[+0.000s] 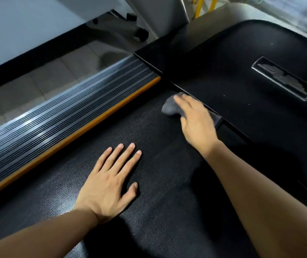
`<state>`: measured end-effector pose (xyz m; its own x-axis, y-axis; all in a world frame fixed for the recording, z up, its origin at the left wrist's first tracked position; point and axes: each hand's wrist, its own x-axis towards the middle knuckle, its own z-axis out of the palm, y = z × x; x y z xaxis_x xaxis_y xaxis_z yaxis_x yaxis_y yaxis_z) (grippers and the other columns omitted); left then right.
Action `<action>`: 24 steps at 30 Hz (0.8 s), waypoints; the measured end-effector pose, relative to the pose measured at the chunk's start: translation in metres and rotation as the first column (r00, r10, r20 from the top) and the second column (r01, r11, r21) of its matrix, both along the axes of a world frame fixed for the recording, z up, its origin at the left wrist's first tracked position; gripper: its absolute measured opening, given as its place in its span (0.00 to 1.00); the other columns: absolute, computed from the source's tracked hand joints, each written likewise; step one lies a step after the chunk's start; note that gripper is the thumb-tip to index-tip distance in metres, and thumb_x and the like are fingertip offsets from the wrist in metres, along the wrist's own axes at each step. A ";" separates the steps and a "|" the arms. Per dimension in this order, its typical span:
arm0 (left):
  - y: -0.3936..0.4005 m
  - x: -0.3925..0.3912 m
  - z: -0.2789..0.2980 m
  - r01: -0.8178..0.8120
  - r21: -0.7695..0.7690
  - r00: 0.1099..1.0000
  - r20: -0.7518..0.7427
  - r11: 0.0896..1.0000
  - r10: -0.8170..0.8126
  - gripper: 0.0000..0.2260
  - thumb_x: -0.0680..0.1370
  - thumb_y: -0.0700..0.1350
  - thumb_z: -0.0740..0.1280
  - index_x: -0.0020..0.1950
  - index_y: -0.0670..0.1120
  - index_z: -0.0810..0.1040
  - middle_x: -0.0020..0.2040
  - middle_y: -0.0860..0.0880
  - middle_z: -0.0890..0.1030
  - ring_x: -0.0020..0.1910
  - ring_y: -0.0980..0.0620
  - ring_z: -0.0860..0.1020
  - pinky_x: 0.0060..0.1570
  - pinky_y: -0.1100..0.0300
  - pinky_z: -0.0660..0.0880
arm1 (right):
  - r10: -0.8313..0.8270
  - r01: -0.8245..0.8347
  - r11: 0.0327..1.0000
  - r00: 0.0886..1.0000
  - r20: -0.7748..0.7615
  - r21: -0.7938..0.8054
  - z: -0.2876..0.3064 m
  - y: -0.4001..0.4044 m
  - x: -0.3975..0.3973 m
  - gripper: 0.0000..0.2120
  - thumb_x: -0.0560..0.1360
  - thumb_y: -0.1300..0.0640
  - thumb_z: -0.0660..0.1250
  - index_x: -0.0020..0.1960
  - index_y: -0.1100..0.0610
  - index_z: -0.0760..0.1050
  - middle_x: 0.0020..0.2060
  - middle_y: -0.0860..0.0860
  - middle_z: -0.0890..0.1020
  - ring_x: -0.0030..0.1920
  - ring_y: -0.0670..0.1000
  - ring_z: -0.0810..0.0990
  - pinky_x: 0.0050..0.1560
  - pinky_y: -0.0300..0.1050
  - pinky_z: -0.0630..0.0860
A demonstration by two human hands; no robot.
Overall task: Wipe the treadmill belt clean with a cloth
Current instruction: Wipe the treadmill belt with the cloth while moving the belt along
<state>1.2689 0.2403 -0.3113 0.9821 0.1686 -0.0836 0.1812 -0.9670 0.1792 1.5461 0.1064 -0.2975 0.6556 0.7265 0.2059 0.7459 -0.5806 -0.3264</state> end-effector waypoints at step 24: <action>0.001 0.001 -0.002 0.022 0.017 1.000 -0.007 1.000 -0.022 0.34 0.80 0.62 0.56 0.84 0.52 0.52 0.85 0.51 0.52 0.84 0.48 0.50 0.80 0.44 0.51 | 0.229 -0.227 0.970 0.973 -0.018 0.082 -0.013 0.030 -0.037 0.30 0.68 0.67 0.63 0.70 0.57 0.72 0.68 0.56 0.76 0.68 0.57 0.73 0.72 0.51 0.66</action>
